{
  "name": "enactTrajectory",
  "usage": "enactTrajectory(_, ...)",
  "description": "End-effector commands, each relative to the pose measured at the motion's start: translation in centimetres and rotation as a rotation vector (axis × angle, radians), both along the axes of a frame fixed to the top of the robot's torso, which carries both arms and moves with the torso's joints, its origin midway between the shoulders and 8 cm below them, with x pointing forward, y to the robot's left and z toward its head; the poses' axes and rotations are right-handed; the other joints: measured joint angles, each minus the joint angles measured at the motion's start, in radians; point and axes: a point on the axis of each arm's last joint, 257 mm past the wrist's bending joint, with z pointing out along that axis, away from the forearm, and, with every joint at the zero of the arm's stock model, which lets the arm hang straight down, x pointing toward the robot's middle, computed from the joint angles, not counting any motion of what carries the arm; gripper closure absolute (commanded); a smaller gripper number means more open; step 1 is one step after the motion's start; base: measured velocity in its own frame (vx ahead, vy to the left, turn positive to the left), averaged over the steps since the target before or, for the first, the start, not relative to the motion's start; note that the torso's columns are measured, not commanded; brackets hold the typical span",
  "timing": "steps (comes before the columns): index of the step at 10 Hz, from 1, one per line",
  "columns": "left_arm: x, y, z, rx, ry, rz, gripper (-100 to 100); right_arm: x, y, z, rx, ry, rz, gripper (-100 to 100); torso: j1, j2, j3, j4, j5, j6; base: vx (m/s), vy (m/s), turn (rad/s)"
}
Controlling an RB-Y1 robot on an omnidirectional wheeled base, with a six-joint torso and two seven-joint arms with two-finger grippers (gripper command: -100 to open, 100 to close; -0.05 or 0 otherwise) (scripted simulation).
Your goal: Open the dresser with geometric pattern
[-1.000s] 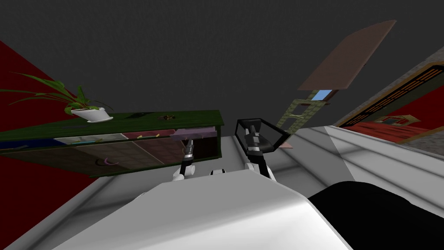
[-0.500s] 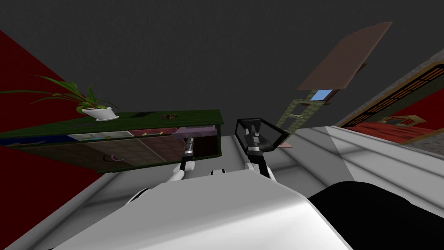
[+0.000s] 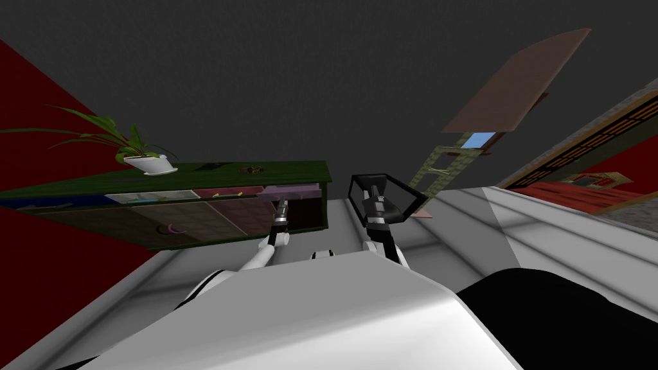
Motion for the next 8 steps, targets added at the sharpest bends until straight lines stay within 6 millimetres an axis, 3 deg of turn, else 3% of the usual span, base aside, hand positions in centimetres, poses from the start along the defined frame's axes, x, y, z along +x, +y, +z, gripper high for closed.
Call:
enactTrajectory(1, 1.2, 0.1, 2.2, -0.001, -0.031, -0.007, -100, 0.0, 0.0, 0.0, 0.0, 0.0, 0.0, 0, 0.0, 0.001, 0.001, 0.001, -0.001, -0.002, -0.033, -0.007, 0.013)
enactTrajectory(2, 0.7, 0.3, 0.4, -0.004, 0.007, -0.003, -100, 0.0, 0.0, 0.0, 0.0, 0.0, 0.0, 0, 0.0, 0.003, 0.002, 0.002, -0.001, -0.001, 0.0, 0.0, 0.0)
enactTrajectory(3, 0.7, 0.3, 0.0, -0.004, 0.019, -0.002, 0, 0.0, 0.0, 0.0, 0.0, 0.0, 0.0, 0, 0.001, 0.0, 0.0, -0.001, 0.001, -0.001, 0.0, 0.0, 0.0)
enactTrajectory(8, 0.3, 0.5, -1.6, -0.006, 0.058, 0.003, 0, 0.0, 0.0, 0.0, 0.0, 0.0, 0.0, 0, 0.005, -0.01, -0.006, -0.01, 0.005, 0.0, 0.0, 0.0, 0.0)
